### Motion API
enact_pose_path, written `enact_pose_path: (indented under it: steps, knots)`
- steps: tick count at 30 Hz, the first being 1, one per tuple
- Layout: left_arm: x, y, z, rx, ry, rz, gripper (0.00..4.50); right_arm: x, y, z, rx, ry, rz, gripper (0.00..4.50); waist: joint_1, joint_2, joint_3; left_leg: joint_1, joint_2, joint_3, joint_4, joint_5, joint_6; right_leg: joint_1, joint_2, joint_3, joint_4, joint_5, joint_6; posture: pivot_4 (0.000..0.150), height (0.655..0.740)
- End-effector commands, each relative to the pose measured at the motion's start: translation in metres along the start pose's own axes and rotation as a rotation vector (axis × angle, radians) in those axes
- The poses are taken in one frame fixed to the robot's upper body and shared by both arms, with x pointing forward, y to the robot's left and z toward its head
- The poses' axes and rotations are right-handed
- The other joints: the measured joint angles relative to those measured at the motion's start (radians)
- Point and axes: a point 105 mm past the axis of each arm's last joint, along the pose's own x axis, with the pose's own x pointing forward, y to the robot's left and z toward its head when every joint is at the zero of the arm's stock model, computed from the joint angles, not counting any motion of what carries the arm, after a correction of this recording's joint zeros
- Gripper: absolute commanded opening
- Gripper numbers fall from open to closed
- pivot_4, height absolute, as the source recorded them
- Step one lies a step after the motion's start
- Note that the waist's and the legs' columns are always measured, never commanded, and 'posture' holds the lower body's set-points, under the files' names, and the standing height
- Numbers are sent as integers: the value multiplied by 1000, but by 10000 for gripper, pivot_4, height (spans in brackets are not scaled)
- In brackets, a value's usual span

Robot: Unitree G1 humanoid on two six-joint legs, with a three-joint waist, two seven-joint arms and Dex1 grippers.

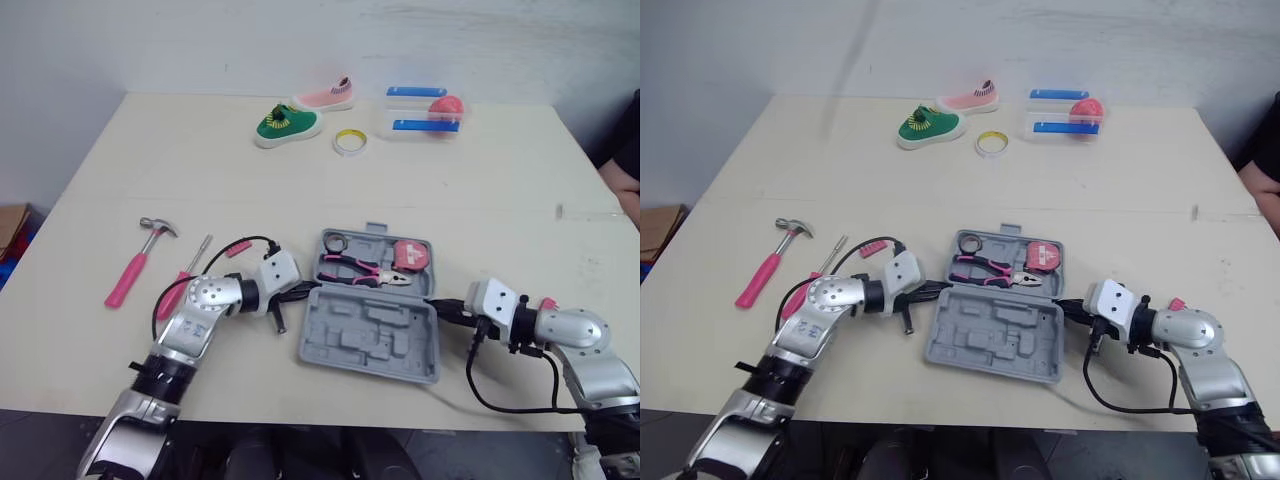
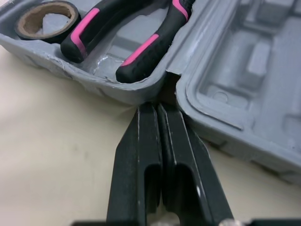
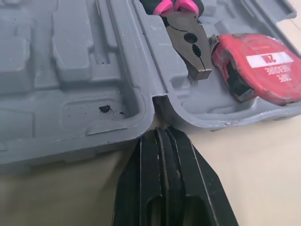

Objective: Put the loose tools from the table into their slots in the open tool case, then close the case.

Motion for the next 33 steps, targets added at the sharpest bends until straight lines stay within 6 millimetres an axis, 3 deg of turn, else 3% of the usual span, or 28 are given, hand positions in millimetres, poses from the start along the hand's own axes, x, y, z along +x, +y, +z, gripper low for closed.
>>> enact_pose_path:
  steps: [1,9,14,19,26,27,29,30,33]
  knots:
    - [-10,-15,15,52,-30,-48,411,12,3,21,-75,-75,49,0,0,0,0,0,0,0,0,0,0,0,0,0,0,0,0,1500,7400]
    - [-27,-19,-2,-22,41,9,411,26,16,28,-76,-103,132,0,0,0,0,0,0,-1,-1,0,0,0,0,0,-1,0,0,1500,7400]
    - [-35,-9,-7,-20,69,48,411,20,13,20,-69,-63,111,0,-1,0,0,0,0,-1,-1,0,0,0,0,0,-1,0,-1,1500,7400]
    - [-59,-12,-12,26,121,14,411,-9,-2,16,-72,-36,65,0,-2,0,0,0,0,0,-2,-1,0,0,0,0,-2,0,-1,1500,7400]
    - [-105,-7,5,27,13,80,411,-60,-29,22,-87,-62,-106,0,-1,0,0,-1,0,0,-4,-3,1,1,-1,0,-6,0,-2,1500,7400]
    - [-115,-8,10,31,-29,96,2766,-70,-33,23,-60,-71,-141,0,-1,0,0,-1,0,0,-5,-3,1,1,-1,0,-6,-1,-2,1500,7400]
    - [-155,1,16,42,-91,225,8723,-107,-39,15,-44,-2,-212,6445,1,0,0,-1,0,0,-5,-3,1,1,-2,-1,-7,-1,-2,1500,7400]
    - [-179,6,8,31,-74,311,12880,-125,-42,9,-39,42,-250,9149,1,0,1,-2,0,0,-6,-4,1,0,-2,-1,-7,-1,-3,1500,7400]
    - [-229,23,-11,-39,-43,535,23980,-156,-43,-6,-30,124,-315,21589,-1,0,1,-1,0,-1,-12,-5,1,1,-2,-2,-15,-2,-4,1500,7400]
